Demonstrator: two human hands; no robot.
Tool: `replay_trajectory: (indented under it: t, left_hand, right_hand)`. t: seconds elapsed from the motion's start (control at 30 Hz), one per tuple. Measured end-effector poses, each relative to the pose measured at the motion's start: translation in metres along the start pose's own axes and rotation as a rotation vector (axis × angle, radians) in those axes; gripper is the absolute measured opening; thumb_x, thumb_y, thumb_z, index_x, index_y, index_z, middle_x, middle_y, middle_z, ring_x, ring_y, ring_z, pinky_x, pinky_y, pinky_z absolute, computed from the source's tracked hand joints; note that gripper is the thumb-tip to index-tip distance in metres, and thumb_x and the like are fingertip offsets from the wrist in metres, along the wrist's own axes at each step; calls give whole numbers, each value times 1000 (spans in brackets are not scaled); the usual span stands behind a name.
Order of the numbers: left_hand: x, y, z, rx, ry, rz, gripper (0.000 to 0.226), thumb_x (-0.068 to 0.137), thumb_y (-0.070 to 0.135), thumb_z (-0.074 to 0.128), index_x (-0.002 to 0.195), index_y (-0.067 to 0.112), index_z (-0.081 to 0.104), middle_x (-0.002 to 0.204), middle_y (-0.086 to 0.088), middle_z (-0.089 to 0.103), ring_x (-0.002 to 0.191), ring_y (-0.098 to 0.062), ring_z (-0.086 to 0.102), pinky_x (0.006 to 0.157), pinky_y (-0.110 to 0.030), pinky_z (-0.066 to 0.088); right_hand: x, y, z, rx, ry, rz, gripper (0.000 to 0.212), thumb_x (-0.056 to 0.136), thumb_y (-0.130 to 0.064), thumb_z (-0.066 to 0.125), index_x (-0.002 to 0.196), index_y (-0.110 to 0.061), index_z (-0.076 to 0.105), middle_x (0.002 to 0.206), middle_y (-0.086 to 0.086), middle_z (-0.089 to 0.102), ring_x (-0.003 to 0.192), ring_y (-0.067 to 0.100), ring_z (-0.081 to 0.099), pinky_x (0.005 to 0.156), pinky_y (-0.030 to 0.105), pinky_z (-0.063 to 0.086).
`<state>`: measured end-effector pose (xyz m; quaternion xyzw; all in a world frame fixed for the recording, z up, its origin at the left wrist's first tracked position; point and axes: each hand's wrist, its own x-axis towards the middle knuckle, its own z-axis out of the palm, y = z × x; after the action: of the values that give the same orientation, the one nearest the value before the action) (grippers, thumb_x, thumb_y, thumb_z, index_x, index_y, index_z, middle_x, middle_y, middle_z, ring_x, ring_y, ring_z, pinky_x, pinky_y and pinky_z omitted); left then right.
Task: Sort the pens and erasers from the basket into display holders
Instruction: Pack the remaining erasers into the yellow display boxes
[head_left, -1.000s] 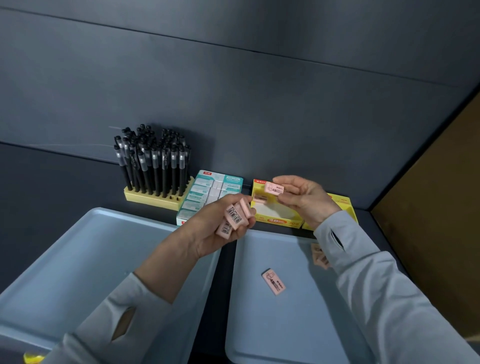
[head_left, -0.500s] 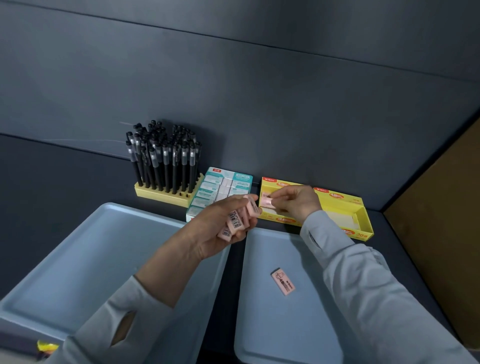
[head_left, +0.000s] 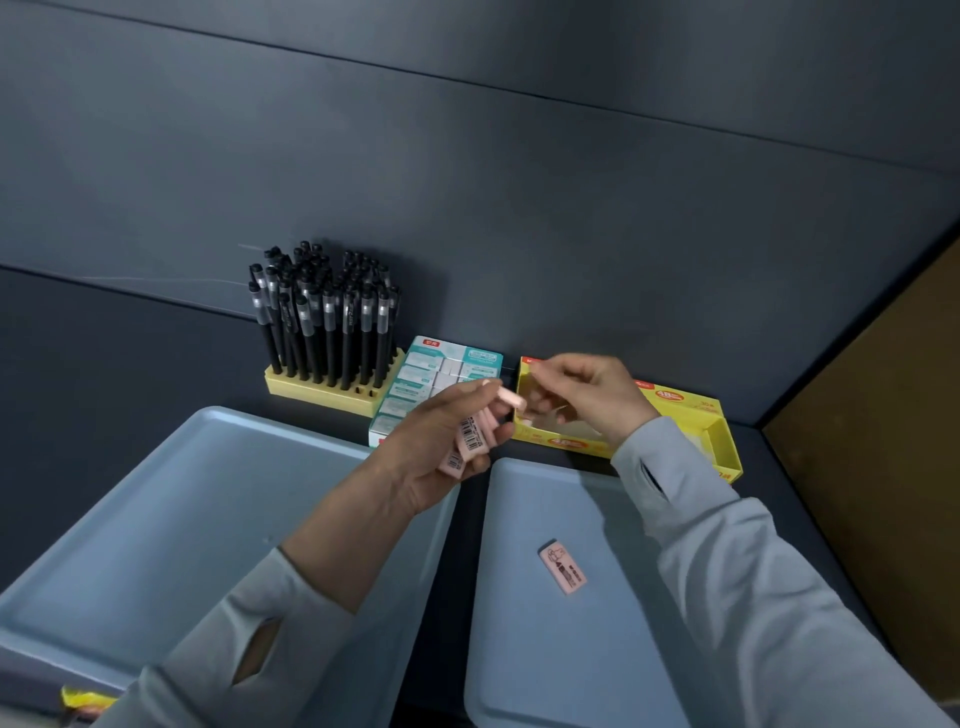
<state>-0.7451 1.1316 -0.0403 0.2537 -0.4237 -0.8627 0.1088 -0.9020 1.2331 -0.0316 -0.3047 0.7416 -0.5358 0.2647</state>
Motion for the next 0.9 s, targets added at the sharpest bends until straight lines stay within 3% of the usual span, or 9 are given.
replay_trajectory:
  t: [0.07, 0.13, 0.27, 0.4, 0.5, 0.6, 0.73, 0.9]
  left_hand:
    - [3, 0, 3, 8, 4, 13, 7, 90, 25, 63, 94, 19, 63, 79, 2, 68, 70, -11, 67, 36, -15, 35]
    - [5, -1, 7, 31, 13, 21, 8, 92, 26, 62, 92, 18, 62, 74, 3, 67, 67, -10, 66, 34, -13, 33]
    - [5, -3, 15, 43, 66, -13, 25, 95, 34, 56, 85, 13, 65, 73, -1, 69, 64, -12, 64, 33, -14, 32]
    - [6, -4, 18, -66, 109, -102, 35, 98, 43, 49, 99, 10, 59, 75, -8, 67, 58, -15, 60, 31, -16, 33]
    - [4, -4, 18, -128, 102, -144, 40, 96, 47, 49, 104, 9, 57, 73, -10, 66, 58, -16, 58, 34, -17, 38]
    - [0, -4, 14, -182, 71, -192, 35, 96, 41, 53, 108, 8, 57, 76, -11, 64, 61, -18, 60, 39, -17, 44]
    - [-5, -4, 8, -278, -8, -256, 21, 96, 23, 53, 110, 7, 51, 81, -14, 56, 64, -18, 57, 31, -14, 34]
    - [-9, -5, 5, -267, 4, -238, 21, 95, 22, 57, 107, 5, 52, 84, -14, 57, 67, -19, 60, 29, -12, 31]
  right_hand:
    - [-13, -12, 0, 87, -206, 36, 7, 90, -18, 66, 89, -11, 68, 76, 5, 69, 62, 10, 62, 52, 19, 47]
    - [-17, -13, -1, 105, -274, 13, 7, 87, -9, 67, 95, -7, 67, 76, 6, 69, 63, 10, 65, 54, 18, 51]
    - [-16, -8, -6, 221, -203, 76, 9, 93, -8, 60, 93, -2, 67, 77, 13, 70, 61, 11, 66, 57, 16, 54]
    - [-18, -4, -13, 317, -166, 144, 14, 95, -10, 56, 92, -1, 66, 69, 11, 70, 57, 11, 67, 53, 16, 54]
    - [-18, -1, -19, 358, -124, 143, 11, 93, -6, 59, 95, 0, 67, 74, 11, 71, 61, 11, 69, 56, 15, 55]
    - [-18, 6, -25, 326, -72, 33, 14, 84, 6, 65, 93, -3, 70, 85, 6, 72, 77, 14, 70, 70, 18, 56]
    - [-16, 15, -28, 195, -19, -2, 27, 76, 8, 72, 96, -9, 74, 101, 8, 74, 92, 17, 70, 85, 23, 54]
    - [-14, 20, -29, 159, -7, 2, 31, 76, 13, 70, 99, -7, 74, 104, 6, 74, 97, 18, 70, 84, 22, 54]
